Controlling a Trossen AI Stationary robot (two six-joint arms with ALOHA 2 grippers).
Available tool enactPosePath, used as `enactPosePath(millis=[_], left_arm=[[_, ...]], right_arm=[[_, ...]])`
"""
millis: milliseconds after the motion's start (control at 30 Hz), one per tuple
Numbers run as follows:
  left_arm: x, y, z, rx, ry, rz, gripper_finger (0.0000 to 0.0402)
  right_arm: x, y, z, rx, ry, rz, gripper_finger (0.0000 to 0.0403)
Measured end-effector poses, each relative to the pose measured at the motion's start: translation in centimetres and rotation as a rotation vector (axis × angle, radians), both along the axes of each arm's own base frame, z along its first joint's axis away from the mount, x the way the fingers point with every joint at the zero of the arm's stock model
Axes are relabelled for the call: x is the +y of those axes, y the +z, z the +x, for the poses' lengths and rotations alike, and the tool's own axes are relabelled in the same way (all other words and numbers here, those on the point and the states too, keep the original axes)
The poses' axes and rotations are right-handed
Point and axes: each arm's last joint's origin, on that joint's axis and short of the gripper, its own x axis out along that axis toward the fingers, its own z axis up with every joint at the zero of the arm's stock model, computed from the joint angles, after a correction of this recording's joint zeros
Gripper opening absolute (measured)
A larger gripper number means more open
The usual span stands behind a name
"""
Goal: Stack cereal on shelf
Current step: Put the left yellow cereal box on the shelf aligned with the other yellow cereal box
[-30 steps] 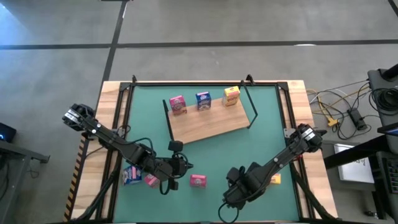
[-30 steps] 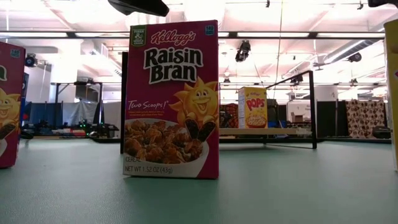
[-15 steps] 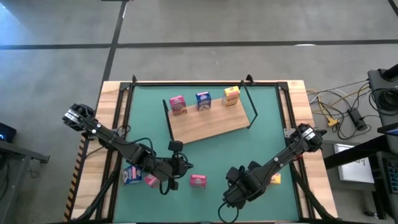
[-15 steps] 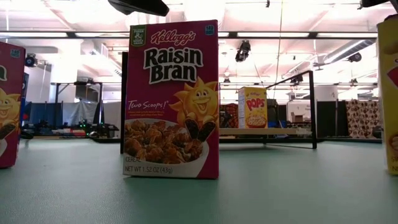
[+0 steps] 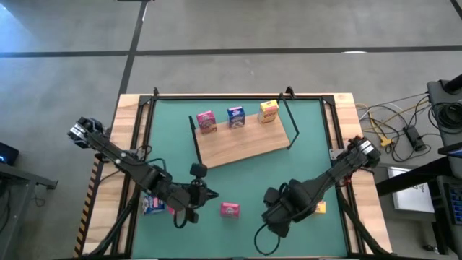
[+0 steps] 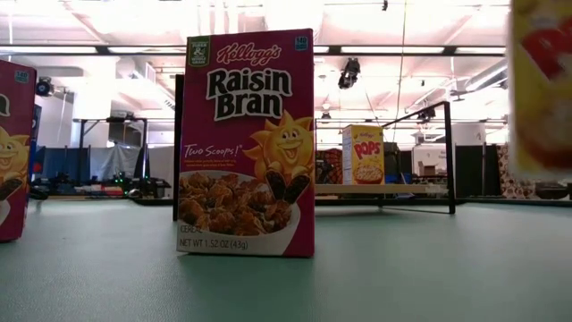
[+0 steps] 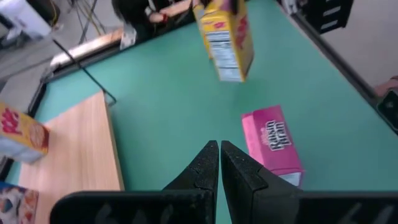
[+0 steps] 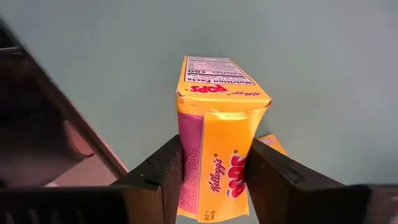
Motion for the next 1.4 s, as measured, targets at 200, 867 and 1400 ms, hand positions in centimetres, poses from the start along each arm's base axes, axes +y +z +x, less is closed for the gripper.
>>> enactPosePath(millis=[200, 867, 1400], left_arm=[[0.6, 0.8, -1.3, -0.046, -0.021, 0.01, 0.0001], [2.7, 0.2, -3.8, -0.129, 0.117, 0.046, 0.0001], [2.7, 0.1, -3.8, -0.129, 0.125, 0.031, 0.0001]], right_arm=[[-3.7, 3.7, -0.6, -0.148, 0.022, -0.013, 0.0138], [-19.9, 8.7, -1.4, -0.348, 0.282, -0.235, 0.0137], [-24.7, 4.6, 0.6, 0.037, 0.792, -0.416, 0.0137]])
